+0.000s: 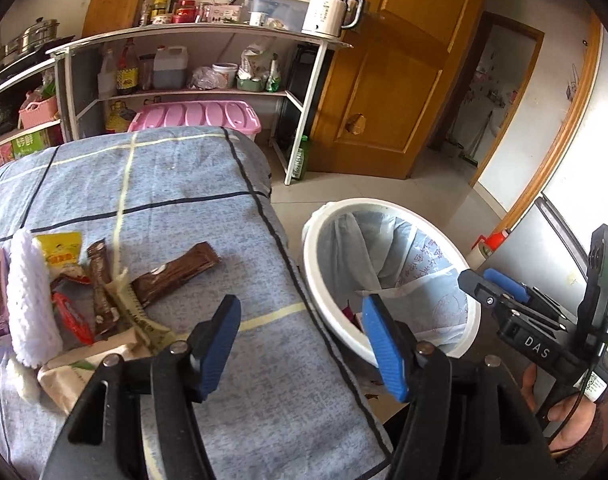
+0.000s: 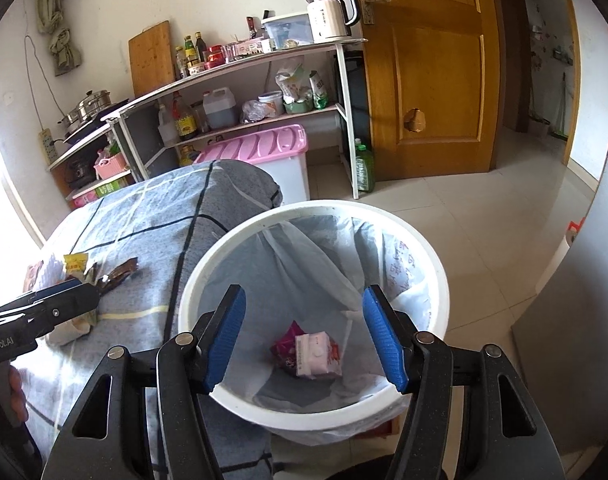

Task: Collect trash
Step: 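Carry the milk carton and snack bag to the white bin and release both, then grasp the purple juice carton with the left tool while the right tool grasps the paper bag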

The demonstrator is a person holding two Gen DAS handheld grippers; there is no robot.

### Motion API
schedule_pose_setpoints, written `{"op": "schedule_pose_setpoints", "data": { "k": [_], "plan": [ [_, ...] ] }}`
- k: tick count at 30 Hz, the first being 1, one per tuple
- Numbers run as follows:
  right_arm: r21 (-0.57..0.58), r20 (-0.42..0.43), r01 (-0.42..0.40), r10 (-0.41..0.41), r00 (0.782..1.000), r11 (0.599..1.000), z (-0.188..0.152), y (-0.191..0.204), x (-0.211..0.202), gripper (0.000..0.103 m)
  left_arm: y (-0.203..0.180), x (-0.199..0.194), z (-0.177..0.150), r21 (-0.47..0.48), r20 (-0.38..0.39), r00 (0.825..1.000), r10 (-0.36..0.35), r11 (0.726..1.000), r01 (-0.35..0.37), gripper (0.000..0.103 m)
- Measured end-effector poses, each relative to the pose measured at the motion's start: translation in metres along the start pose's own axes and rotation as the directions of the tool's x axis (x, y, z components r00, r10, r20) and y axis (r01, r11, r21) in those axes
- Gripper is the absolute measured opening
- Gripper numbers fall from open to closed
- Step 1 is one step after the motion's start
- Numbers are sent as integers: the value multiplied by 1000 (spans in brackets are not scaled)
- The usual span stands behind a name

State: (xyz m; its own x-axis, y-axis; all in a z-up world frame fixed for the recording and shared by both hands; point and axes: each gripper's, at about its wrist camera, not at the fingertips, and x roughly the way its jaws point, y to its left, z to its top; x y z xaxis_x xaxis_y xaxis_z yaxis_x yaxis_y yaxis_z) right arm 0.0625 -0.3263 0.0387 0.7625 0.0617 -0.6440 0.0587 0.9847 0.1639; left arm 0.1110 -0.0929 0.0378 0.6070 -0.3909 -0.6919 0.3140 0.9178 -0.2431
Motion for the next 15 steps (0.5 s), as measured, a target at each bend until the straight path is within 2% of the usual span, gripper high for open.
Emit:
{"op": "schedule_pose_setpoints", "data": {
  "k": [10,15],
  "plan": [
    [-81,30,-109,112,993,991,-6,62,1,62,72,-44,-22,-129,33,992,123,985,-118,69],
    [-127,10,-166,169,986,978,-8,96,11,62,110,-66,-34,-198,51,981,187,965,-174,69]
  ]
}}
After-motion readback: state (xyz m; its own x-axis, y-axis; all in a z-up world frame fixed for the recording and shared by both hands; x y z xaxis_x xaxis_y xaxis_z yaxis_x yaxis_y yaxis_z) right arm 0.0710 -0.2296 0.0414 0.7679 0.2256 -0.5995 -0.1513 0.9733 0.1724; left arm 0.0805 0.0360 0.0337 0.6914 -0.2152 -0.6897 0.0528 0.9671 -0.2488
